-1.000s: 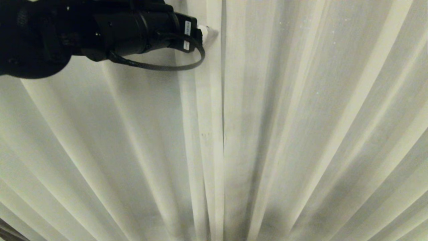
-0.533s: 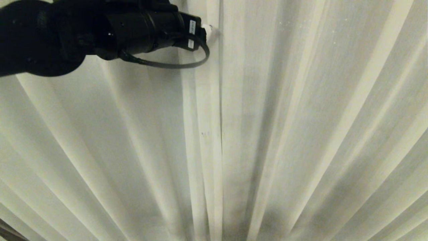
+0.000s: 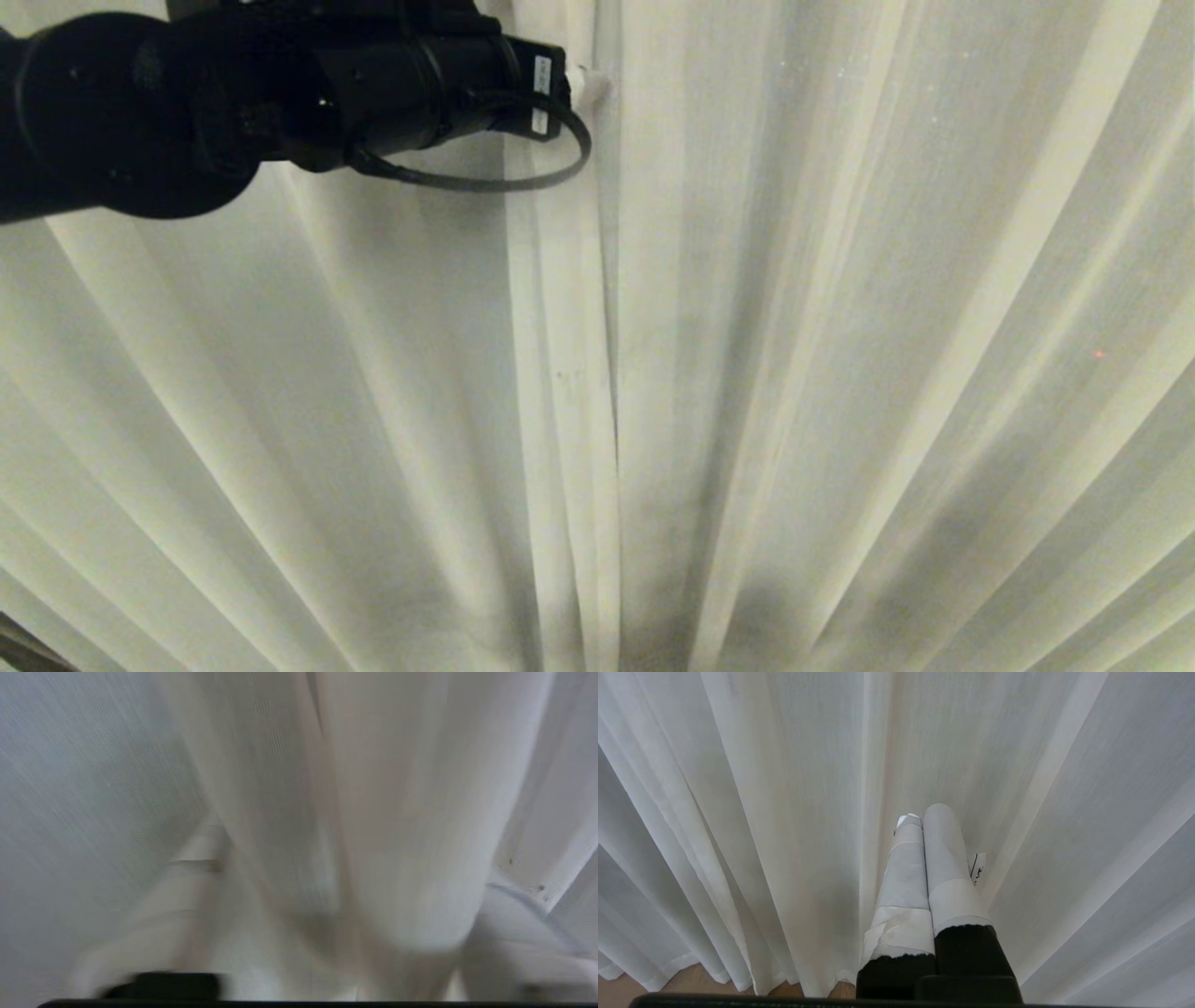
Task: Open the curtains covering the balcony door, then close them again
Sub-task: Pull the inner curtains open on both sides
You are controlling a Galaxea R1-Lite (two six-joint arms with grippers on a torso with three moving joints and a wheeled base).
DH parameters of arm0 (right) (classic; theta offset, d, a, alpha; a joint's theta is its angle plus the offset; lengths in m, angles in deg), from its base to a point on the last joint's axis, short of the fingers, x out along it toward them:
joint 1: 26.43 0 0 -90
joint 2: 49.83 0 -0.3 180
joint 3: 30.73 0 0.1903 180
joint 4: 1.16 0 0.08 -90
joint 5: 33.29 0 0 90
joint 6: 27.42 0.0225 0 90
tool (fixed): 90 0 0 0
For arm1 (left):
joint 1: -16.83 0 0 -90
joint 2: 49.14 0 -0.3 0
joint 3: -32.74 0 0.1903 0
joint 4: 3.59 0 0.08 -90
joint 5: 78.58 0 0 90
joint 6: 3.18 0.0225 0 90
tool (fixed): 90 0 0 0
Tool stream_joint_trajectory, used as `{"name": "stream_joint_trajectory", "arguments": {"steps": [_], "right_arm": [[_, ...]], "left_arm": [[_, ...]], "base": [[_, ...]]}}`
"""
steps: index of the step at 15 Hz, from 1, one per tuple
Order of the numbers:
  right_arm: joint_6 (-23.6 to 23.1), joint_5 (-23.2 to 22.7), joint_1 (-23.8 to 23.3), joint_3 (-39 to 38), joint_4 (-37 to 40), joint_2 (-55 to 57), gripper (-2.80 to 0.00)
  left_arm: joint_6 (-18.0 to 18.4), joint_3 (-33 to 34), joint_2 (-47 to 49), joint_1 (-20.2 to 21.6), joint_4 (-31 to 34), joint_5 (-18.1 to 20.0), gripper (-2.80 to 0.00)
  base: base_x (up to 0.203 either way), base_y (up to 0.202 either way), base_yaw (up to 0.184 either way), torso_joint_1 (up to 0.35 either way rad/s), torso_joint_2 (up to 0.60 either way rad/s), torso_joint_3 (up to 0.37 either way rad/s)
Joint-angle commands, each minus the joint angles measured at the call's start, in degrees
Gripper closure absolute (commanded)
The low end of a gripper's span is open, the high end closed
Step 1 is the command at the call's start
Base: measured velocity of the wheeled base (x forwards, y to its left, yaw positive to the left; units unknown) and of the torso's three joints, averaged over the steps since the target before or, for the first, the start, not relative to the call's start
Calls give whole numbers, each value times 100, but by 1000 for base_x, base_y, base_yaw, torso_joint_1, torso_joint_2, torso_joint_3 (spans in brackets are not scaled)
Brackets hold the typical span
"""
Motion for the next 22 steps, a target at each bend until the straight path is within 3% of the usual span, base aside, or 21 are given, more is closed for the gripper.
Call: {"name": "stream_joint_trajectory", "arguments": {"steps": [1,6,12,22], "right_arm": [[-4,-5,2,-1,2,9,0],[-4,-5,2,-1,2,9,0],[-4,-5,2,-1,2,9,0],[-4,-5,2,-1,2,9,0]], "left_arm": [[11,-8,16,9,-3,-15,0],[37,-43,6,132,-11,-73,0],[72,-43,-97,479,-12,-794,0],[261,62,-308,1292,-486,-824,0]], "base": [[0,0,0,0,0,0],[0,0,0,0,0,0],[0,0,0,0,0,0],[0,0,0,0,0,0]]}}
